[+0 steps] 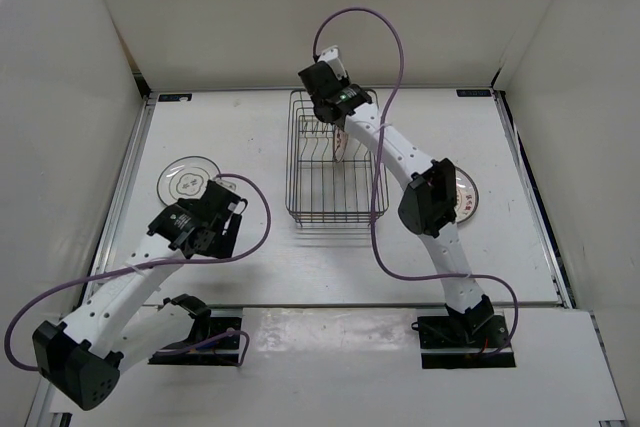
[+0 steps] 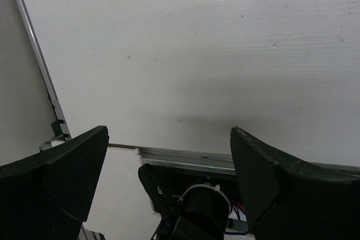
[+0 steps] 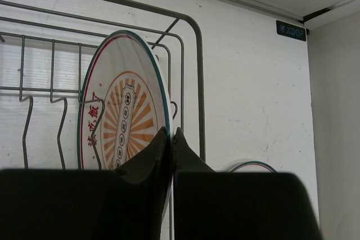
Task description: Unload the plates from the dish rack
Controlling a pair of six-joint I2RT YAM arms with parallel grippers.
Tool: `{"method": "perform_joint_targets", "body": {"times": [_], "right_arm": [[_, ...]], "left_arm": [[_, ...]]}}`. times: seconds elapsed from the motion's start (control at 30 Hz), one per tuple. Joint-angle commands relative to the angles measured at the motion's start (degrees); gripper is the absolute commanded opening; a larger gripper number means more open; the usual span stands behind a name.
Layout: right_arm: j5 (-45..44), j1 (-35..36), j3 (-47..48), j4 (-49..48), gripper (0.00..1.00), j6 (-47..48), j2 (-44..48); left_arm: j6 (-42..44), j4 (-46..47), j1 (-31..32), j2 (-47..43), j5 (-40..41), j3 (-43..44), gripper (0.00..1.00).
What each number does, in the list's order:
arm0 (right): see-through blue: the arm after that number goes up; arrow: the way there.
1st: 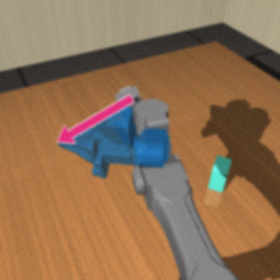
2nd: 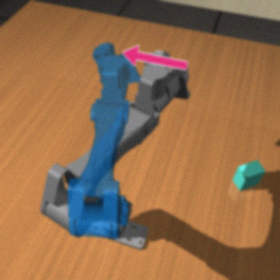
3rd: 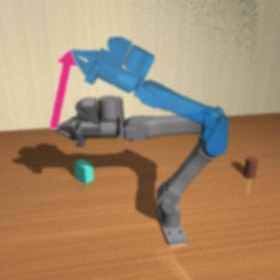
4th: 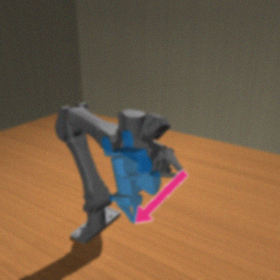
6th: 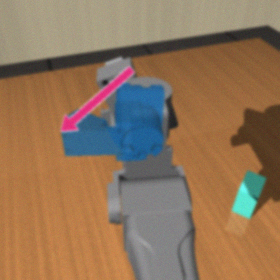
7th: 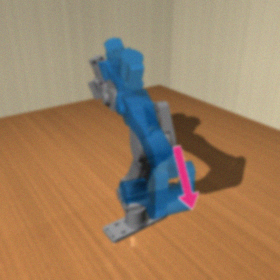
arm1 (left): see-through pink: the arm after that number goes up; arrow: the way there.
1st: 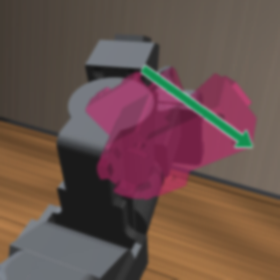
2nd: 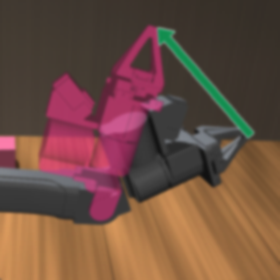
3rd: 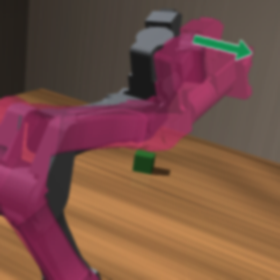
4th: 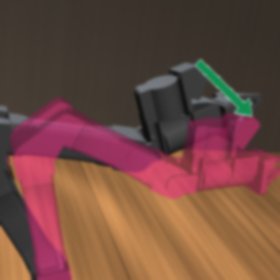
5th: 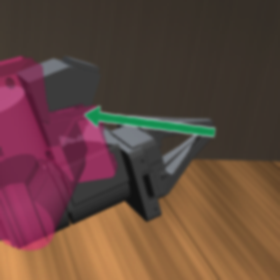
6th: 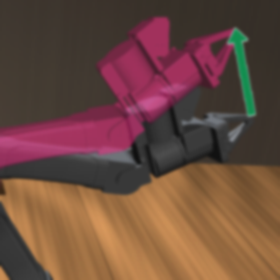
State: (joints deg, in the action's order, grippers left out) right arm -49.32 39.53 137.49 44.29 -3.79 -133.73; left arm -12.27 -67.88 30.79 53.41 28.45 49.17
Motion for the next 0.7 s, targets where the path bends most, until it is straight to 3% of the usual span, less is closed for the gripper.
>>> {"method": "perform_joint_targets", "body": {"times": [0.0,0.33,0.67], "right_arm": [[-4.73,0.64,0.94,-4.39,0.03,2.21,-0.3],[-9.65,1.87,0.24,-8.52,0.0,6.78,1.63],[-19.41,3.89,-3.63,-19.58,0.0,19.6,14.28]], "left_arm": [[-0.55,-0.76,0.94,-1.2,0.03,0.05,1.0],[-0.82,-0.59,0.86,-1.73,0.55,-0.03,1.0],[-0.73,1.61,2.0,-0.41,1.09,-0.21,1.0]]}}
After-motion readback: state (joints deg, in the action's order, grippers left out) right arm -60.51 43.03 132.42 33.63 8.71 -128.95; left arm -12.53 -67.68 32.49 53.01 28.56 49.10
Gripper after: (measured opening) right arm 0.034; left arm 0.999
